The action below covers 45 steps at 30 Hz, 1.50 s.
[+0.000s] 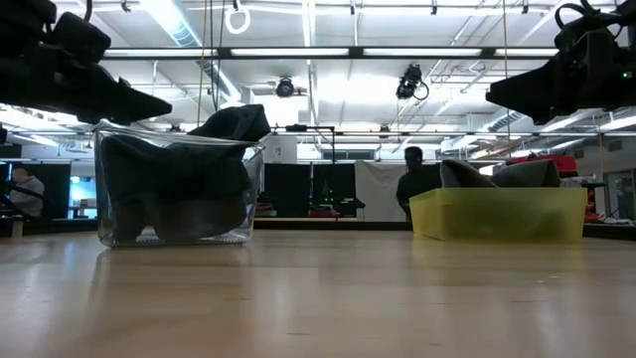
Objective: Pick & Place hat
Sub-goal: Return to Home Position
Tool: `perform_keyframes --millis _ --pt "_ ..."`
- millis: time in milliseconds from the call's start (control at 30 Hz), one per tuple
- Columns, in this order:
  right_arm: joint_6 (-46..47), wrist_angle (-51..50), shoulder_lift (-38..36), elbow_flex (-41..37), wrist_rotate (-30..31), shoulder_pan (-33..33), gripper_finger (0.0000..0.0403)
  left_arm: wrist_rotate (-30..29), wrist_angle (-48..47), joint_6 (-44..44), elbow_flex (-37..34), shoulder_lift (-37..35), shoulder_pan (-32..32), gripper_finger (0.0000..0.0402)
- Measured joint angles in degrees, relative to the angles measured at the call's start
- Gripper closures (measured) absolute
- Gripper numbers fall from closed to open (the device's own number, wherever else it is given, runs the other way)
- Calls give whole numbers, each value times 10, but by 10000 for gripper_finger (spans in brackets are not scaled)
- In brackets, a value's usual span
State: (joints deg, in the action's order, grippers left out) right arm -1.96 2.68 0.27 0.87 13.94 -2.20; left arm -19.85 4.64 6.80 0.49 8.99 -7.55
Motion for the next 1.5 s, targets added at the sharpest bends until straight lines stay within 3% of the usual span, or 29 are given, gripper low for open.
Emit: perform_keyframes --millis 200,367,1500 --pt "-2 0 0 0 0 0 243 72 -7 -3 0 0 33 275" --pt "-2 0 0 0 0 0 243 74 -12 -45 0 0 35 275" --pt "-3 0 0 0 1 0 243 72 -14 -47 0 0 35 275"
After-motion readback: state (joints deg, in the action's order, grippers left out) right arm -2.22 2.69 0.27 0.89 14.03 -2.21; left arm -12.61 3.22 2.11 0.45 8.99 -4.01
